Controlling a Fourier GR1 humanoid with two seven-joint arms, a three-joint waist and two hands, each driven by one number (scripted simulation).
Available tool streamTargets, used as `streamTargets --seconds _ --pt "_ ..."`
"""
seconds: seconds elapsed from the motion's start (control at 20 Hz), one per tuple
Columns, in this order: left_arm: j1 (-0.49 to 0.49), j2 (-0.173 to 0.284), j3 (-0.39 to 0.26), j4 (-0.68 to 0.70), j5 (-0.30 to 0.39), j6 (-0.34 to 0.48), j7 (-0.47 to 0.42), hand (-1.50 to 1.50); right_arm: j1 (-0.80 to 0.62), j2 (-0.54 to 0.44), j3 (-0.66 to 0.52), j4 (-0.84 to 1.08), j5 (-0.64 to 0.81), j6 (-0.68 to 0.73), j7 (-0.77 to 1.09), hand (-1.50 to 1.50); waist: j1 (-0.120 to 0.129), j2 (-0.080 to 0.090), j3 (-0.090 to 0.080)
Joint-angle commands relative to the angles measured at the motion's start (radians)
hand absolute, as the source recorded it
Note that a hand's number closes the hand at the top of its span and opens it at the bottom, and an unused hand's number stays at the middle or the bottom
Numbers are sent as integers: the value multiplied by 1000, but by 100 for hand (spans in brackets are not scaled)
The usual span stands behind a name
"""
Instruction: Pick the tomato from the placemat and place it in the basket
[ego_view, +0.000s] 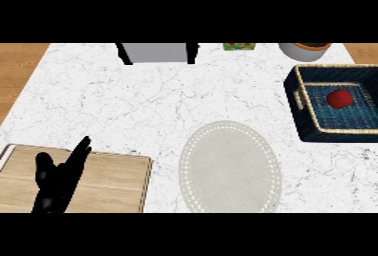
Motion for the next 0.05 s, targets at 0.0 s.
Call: streamTargets --seconds 0.0 --pt "33 -19 -13 51 -21 10 19 0 95 -57 -93 74 -55 37 -94 -150 -6 13 -15"
